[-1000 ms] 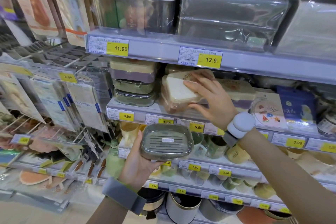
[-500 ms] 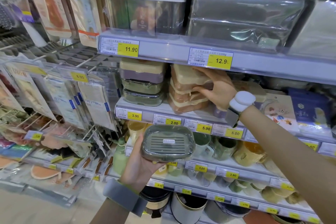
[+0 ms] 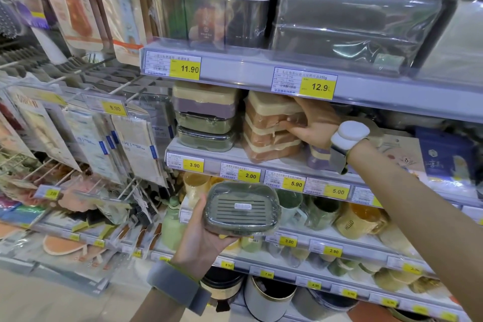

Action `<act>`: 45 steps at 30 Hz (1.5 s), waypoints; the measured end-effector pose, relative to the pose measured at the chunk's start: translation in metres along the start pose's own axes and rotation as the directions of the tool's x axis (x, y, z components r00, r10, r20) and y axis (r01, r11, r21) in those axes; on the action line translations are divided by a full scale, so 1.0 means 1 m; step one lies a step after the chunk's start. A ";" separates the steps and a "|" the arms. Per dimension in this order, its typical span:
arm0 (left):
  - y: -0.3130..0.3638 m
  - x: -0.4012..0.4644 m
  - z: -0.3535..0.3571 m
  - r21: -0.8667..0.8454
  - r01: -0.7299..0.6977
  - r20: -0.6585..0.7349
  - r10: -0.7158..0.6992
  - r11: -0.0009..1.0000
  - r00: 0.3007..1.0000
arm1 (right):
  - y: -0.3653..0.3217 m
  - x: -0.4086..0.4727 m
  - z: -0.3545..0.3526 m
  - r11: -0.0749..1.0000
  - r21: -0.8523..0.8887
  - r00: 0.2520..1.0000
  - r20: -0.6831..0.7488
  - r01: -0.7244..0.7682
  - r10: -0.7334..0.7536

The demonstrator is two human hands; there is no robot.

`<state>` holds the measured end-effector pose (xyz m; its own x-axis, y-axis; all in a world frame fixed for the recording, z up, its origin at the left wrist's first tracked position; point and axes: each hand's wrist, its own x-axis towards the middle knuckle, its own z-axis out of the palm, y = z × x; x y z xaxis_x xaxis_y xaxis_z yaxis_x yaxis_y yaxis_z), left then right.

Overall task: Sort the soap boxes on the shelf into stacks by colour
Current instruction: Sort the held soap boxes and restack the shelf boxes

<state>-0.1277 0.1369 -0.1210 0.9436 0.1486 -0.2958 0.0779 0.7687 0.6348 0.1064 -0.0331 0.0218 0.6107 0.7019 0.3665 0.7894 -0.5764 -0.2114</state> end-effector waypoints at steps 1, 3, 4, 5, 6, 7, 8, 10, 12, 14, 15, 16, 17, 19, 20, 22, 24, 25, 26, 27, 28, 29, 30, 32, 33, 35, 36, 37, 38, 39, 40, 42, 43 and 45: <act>0.000 0.000 0.000 0.000 0.000 0.001 0.000 1.000 1.000 | -0.001 -0.001 0.001 1.000 0.008 1.000 -0.013 -0.001 0.001; -0.001 -0.001 0.001 -0.003 0.001 0.001 -0.001 1.000 1.000 | -0.003 -0.005 0.001 0.998 0.032 0.999 0.012 -0.049 0.048; -0.001 -0.001 0.001 -0.006 0.000 -0.001 0.000 1.000 1.000 | -0.003 -0.005 0.002 0.997 0.040 0.998 0.014 -0.059 0.058; -0.001 -0.001 0.002 -0.006 0.000 -0.005 0.000 1.000 1.000 | -0.003 -0.005 0.002 0.999 0.031 0.999 -0.015 -0.037 0.038; -0.001 -0.001 0.001 -0.004 0.000 -0.006 0.000 1.000 1.000 | -0.003 -0.006 0.003 1.000 0.003 0.998 -0.054 -0.013 0.013; 0.000 -0.001 0.002 -0.004 -0.001 -0.008 0.001 1.000 1.000 | -0.002 -0.006 0.003 1.000 -0.024 0.996 -0.093 0.007 -0.010; 0.000 -0.001 0.002 -0.004 -0.001 -0.009 0.001 1.000 1.000 | -0.001 -0.007 0.004 0.999 -0.039 0.992 -0.123 0.014 -0.019; 0.000 -0.002 0.003 0.005 0.000 -0.013 0.000 1.000 1.000 | -0.005 -0.012 0.008 0.999 -0.031 0.985 -0.174 0.008 -0.013; 0.001 -0.003 0.003 0.020 -0.004 -0.010 0.004 1.000 1.000 | -0.012 -0.020 0.012 1.000 0.000 0.974 -0.226 0.010 -0.010; 0.002 -0.002 0.003 0.018 0.002 -0.014 -0.002 1.000 1.000 | -0.018 -0.031 0.014 0.998 0.065 0.972 -0.232 -0.012 0.027; 0.003 -0.002 0.004 0.020 -0.001 -0.018 0.001 1.000 1.000 | -0.021 -0.035 0.017 0.994 0.104 0.973 -0.225 -0.034 0.057; 0.003 -0.002 0.004 0.019 0.001 -0.019 -0.001 1.000 1.000 | -0.024 -0.040 0.020 0.991 0.120 0.971 -0.227 -0.051 0.077; 0.003 -0.002 0.004 0.015 0.005 -0.016 -0.005 1.000 1.000 | -0.027 -0.044 0.023 0.992 0.118 0.966 -0.244 -0.054 0.081; 0.001 -0.001 0.005 0.021 0.007 -0.034 -0.006 1.000 0.999 | -0.027 -0.053 0.027 0.992 0.126 0.953 -0.298 -0.023 0.060; 0.000 -0.002 0.004 0.020 0.012 -0.048 -0.011 1.000 0.999 | -0.026 -0.057 0.029 0.990 0.137 0.944 -0.324 -0.010 0.055; -0.002 -0.002 0.005 -0.005 0.021 -0.057 -0.021 1.000 0.998 | -0.023 -0.062 0.029 0.989 0.148 0.938 -0.343 0.006 0.045; -0.007 -0.001 0.008 -0.025 0.017 -0.053 -0.019 1.000 0.998 | -0.020 -0.069 0.026 0.985 0.170 0.937 -0.348 0.023 0.038; -0.006 -0.002 0.007 -0.034 0.014 -0.052 -0.016 0.999 0.998 | -0.022 -0.071 0.028 0.982 0.184 0.937 -0.349 0.039 0.029; -0.006 -0.002 0.008 -0.029 0.008 -0.047 -0.009 1.000 0.999 | -0.022 -0.074 0.029 0.978 0.202 0.936 -0.351 0.054 0.021; -0.008 -0.001 0.010 -0.020 0.001 -0.052 -0.002 1.000 0.999 | -0.022 -0.077 0.028 0.973 0.218 0.937 -0.349 0.073 0.007; -0.006 0.000 0.009 -0.013 -0.004 -0.053 0.004 1.000 0.999 | -0.024 -0.078 0.030 0.970 0.227 0.938 -0.346 0.089 -0.006; -0.007 -0.001 0.010 -0.007 -0.010 -0.053 0.010 1.000 0.999 | -0.024 -0.079 0.032 0.966 0.241 0.941 -0.340 0.097 -0.009; -0.007 -0.001 0.012 -0.008 -0.018 -0.056 0.017 1.000 0.998 | -0.023 -0.080 0.033 0.963 0.253 0.944 -0.330 0.094 -0.006; -0.009 -0.004 0.014 -0.022 -0.032 -0.070 0.031 0.999 0.997 | -0.022 -0.082 0.035 0.957 0.278 0.951 -0.309 0.080 0.011; -0.008 -0.005 0.017 -0.024 -0.044 -0.076 0.042 0.999 0.996 | -0.021 -0.083 0.034 0.955 0.289 0.953 -0.302 0.071 0.021; -0.007 -0.009 0.020 -0.029 -0.073 -0.094 0.070 0.997 0.993 | -0.021 -0.085 0.032 0.950 0.304 0.957 -0.290 0.065 0.028; -0.005 -0.011 0.020 -0.025 -0.092 -0.093 0.089 0.995 0.992 | -0.023 -0.085 0.033 0.947 0.313 0.957 -0.290 0.068 0.027; -0.005 -0.013 0.021 -0.020 -0.111 -0.092 0.109 0.994 0.990 | -0.023 -0.086 0.032 0.942 0.325 0.956 -0.291 0.078 0.021; -0.005 -0.016 0.022 -0.021 -0.129 -0.093 0.126 0.991 0.988 | -0.025 -0.087 0.031 0.937 0.337 0.954 -0.298 0.092 0.014; -0.005 -0.019 0.023 -0.023 -0.145 -0.096 0.142 0.989 0.985 | -0.026 -0.088 0.030 0.932 0.347 0.948 -0.320 0.107 0.010; -0.004 -0.021 0.024 -0.018 -0.157 -0.100 0.154 0.987 0.983 | -0.029 -0.090 0.031 0.929 0.352 0.930 -0.366 0.114 0.024; -0.004 -0.025 0.021 -0.024 -0.171 -0.126 0.167 0.985 0.978 | -0.035 -0.095 0.031 0.921 0.371 0.882 -0.466 0.121 0.072; -0.004 -0.028 0.018 -0.027 -0.182 -0.143 0.176 0.983 0.974 | -0.039 -0.099 0.032 0.912 0.394 0.862 -0.496 0.118 0.102; -0.006 -0.032 0.013 0.000 -0.214 -0.160 0.211 0.977 0.964 | -0.048 -0.105 0.035 0.877 0.473 0.853 -0.488 0.079 0.187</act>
<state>-0.1538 0.1194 -0.1063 0.8746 0.4056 -0.2656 -0.1258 0.7189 0.6837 0.0069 -0.0641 -0.0385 0.6375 0.2870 0.7150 0.7703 -0.2525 -0.5855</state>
